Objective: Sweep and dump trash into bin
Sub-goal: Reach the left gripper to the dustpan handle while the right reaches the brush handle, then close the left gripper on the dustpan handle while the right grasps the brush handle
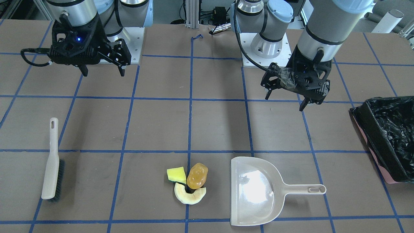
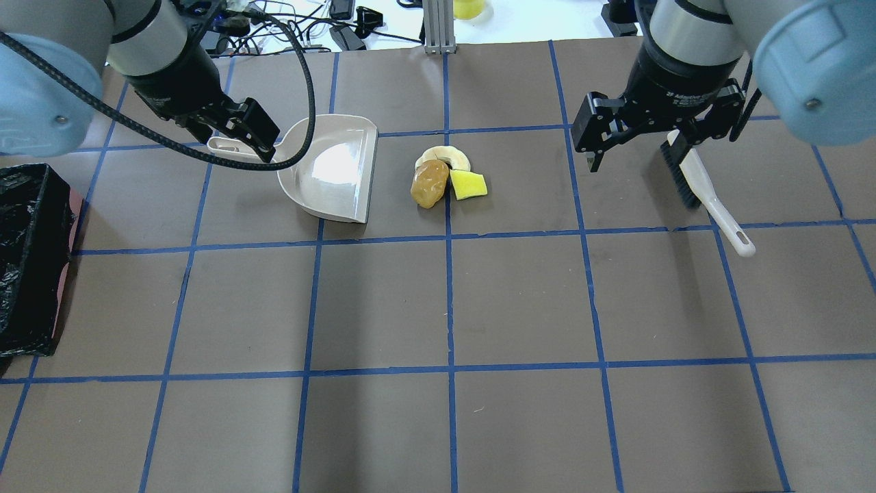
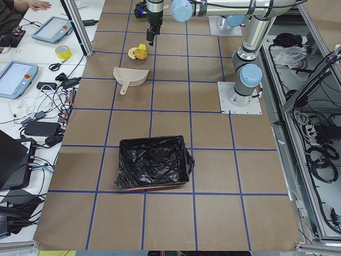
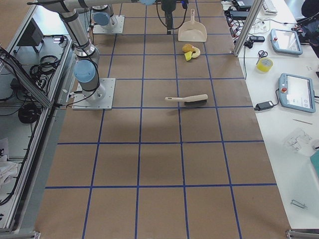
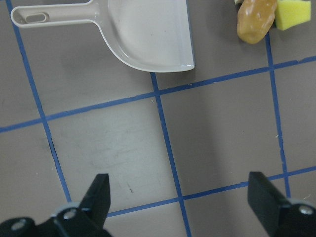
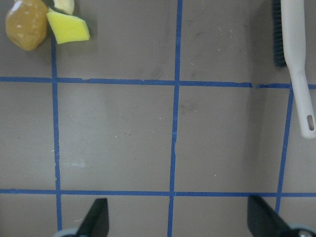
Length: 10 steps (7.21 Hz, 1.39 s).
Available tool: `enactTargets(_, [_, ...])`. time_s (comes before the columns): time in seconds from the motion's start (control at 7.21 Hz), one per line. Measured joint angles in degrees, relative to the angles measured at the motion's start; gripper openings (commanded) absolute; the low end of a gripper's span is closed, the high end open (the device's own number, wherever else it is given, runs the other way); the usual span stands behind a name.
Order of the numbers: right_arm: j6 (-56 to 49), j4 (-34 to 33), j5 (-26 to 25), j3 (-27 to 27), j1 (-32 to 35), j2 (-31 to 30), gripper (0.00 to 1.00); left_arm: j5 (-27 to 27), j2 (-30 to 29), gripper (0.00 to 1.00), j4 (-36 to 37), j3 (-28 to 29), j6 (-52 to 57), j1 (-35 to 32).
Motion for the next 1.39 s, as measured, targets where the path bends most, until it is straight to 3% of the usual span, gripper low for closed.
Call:
enactTargets(0.55, [-15.06,-4.46,-4.55,2.76,-12.91,4.07,1.00,2.09,-8.19,0.99,7.80,0.25,35.67,5.45])
enactTargets(1.11, [-35.53,-18.23,-4.79,10.24,-23.39,11.85,1.00,5.08,-18.10,0.98,12.57,6.28,66.08,7.31])
enactTargets(1.39, [-40.05,-24.81,-3.72,15.42,-26.13,13.31,1.00,5.26,-23.61,0.99,13.52,10.01,73.32,7.39])
